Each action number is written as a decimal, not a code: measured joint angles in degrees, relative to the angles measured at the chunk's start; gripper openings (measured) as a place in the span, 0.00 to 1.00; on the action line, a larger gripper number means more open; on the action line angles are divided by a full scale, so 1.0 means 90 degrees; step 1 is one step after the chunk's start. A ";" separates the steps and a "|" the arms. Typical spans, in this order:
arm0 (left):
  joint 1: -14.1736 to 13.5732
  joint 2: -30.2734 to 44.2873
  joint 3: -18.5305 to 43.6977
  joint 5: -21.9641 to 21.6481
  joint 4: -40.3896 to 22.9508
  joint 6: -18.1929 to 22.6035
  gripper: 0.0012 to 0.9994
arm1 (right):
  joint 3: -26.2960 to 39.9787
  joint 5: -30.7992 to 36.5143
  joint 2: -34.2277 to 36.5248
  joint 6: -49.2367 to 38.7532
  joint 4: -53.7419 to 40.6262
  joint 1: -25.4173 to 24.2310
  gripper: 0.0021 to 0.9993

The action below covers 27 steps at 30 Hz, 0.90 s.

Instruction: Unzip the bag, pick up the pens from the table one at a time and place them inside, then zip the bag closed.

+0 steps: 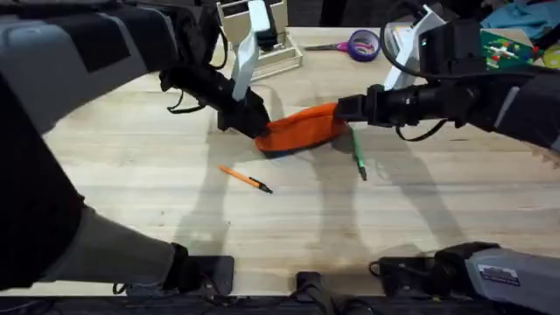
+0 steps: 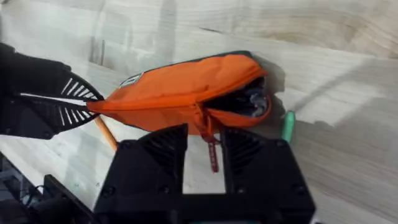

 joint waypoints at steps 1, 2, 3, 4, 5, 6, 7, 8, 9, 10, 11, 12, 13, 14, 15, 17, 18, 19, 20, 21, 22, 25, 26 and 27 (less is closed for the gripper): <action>0.0000 -0.0002 0.0000 0.0000 0.0000 0.0000 0.04 | 0.0000 0.0000 -0.0002 0.0002 0.0006 0.0000 0.29; 0.0000 -0.0002 0.0000 0.0000 0.0000 0.0000 0.04 | -0.0001 0.0000 -0.0001 0.0009 0.0011 0.0000 0.24; 0.0002 0.0000 0.0000 0.0000 0.0000 0.0000 0.04 | -0.0002 0.0000 0.0000 0.0006 0.0015 0.0000 0.19; 0.0000 -0.0002 0.0000 0.0000 0.0000 0.0000 0.04 | 0.0000 0.0000 -0.0002 0.0006 0.0016 0.0000 0.14; 0.0000 -0.0002 0.0000 0.0000 0.0000 0.0000 0.04 | -0.0002 -0.0003 -0.0001 0.0010 0.0016 0.0000 0.07; 0.0000 -0.0002 0.0000 0.0000 0.0000 0.0000 0.04 | -0.0002 -0.0005 -0.0001 0.0022 0.0018 0.0000 0.04; 0.0000 0.0000 0.0000 0.0000 0.0000 0.0000 0.04 | 0.0000 -0.0005 0.0000 0.0023 0.0020 0.0000 0.04; 0.0000 0.0000 0.0000 0.0000 0.0000 0.0000 0.04 | 0.0000 -0.0005 -0.0002 0.0026 0.0018 0.0000 0.03; 0.0000 0.0000 0.0000 0.0000 0.0000 0.0000 0.04 | 0.0000 -0.0005 0.0001 0.0033 0.0020 0.0000 0.03; 0.0000 0.0000 0.0000 0.0000 0.0000 0.0000 0.04 | 0.0000 -0.0005 -0.0002 0.0076 0.0020 0.0000 0.03; 0.0000 -0.0001 0.0000 0.0000 0.0000 0.0000 0.04 | 0.0000 -0.0005 -0.0001 0.0106 0.0020 0.0000 0.03; 0.0000 -0.0002 0.0000 0.0000 0.0000 0.0000 0.04 | 0.0000 -0.0005 0.0001 0.0129 0.0020 0.0000 0.03; 0.0000 -0.0002 0.0000 0.0000 0.0000 0.0000 0.04 | 0.0000 -0.0005 -0.0002 0.0157 0.0023 0.0000 0.03; 0.0000 -0.0002 0.0000 0.0000 0.0000 0.0000 0.04 | -0.0002 -0.0005 -0.0002 0.0166 0.0023 0.0000 0.03; 0.0000 -0.0001 0.0000 0.0000 0.0000 0.0000 0.04 | 0.0000 -0.0005 -0.0002 0.0177 0.0023 0.0000 0.03; 0.0000 -0.0002 0.0000 0.0000 0.0000 0.0000 0.04 | 0.0000 -0.0007 -0.0002 0.0199 0.0025 0.0000 0.03; 0.0000 0.0000 0.0000 0.0000 0.0000 0.0000 0.04 | -0.0001 -0.0010 0.0000 0.0201 0.0026 0.0000 0.03; 0.0000 -0.0001 0.0000 0.0000 0.0000 0.0000 0.04 | -0.0002 -0.0015 -0.0002 0.0203 0.0028 0.0000 0.03; 0.0000 -0.0002 0.0000 0.0000 0.0000 0.0000 0.04 | -0.0002 -0.0019 -0.0002 0.0213 0.0028 0.0000 0.03; 0.0000 -0.0002 0.0000 0.0000 0.0000 0.0000 0.04 | 0.0000 -0.0022 0.0000 0.0221 0.0028 0.0000 0.03; 0.0000 -0.0001 0.0000 0.0000 0.0000 0.0000 0.04 | 0.0000 -0.0022 -0.0001 0.0234 0.0028 0.0000 0.03; 0.0000 -0.0001 0.0000 0.0000 0.0000 0.0000 0.04 | 0.0000 -0.0024 -0.0001 0.0273 0.0030 0.0000 0.03; 0.0000 -0.0002 0.0000 0.0000 0.0000 0.0000 0.04 | -0.0001 -0.0037 0.0000 0.0293 0.0030 0.0000 0.03; 0.0000 -0.0002 0.0000 0.0000 0.0000 0.0000 0.04 | 0.0000 -0.0066 -0.0002 0.0296 0.0035 0.0000 0.03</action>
